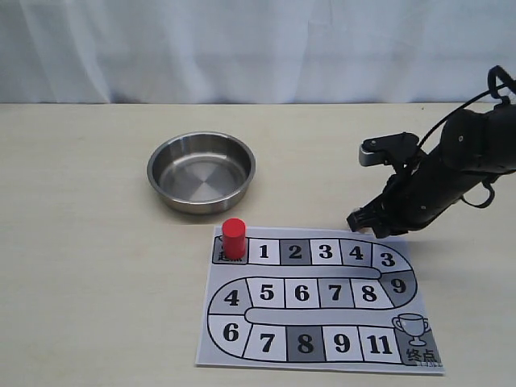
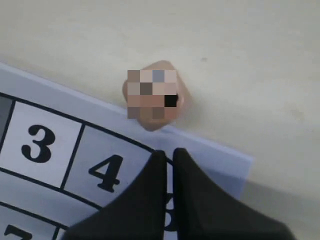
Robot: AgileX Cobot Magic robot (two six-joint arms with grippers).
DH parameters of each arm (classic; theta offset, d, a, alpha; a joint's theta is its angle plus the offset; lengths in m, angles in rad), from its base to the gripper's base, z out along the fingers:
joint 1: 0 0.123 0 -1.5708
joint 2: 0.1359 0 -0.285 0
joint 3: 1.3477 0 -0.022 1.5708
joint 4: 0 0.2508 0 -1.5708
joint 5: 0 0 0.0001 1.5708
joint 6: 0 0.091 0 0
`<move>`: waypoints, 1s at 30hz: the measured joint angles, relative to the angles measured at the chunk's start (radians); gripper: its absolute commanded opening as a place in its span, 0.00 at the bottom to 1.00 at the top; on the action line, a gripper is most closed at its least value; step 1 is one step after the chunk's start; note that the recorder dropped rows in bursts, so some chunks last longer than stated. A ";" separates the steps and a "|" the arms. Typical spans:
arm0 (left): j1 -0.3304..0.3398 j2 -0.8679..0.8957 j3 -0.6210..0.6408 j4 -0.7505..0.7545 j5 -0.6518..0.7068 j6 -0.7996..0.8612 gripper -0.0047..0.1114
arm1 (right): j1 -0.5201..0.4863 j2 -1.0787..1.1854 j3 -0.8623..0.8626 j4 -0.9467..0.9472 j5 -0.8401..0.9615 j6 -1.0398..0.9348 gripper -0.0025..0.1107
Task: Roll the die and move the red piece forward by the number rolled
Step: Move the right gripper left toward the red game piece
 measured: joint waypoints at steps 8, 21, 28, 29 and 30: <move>0.000 0.000 0.000 0.000 0.000 0.000 0.04 | 0.000 0.030 0.000 0.000 -0.024 -0.004 0.06; 0.000 0.000 0.000 0.000 0.000 0.000 0.04 | 0.000 0.032 0.000 0.000 -0.034 -0.004 0.06; 0.000 0.000 0.000 0.000 0.000 0.000 0.04 | 0.000 0.028 0.000 0.000 -0.011 -0.004 0.06; 0.000 0.000 0.000 0.000 0.000 0.000 0.04 | 0.000 0.022 0.000 0.000 -0.003 -0.004 0.06; 0.000 0.000 0.000 0.000 0.000 0.000 0.04 | 0.000 0.002 0.000 0.000 0.013 -0.004 0.06</move>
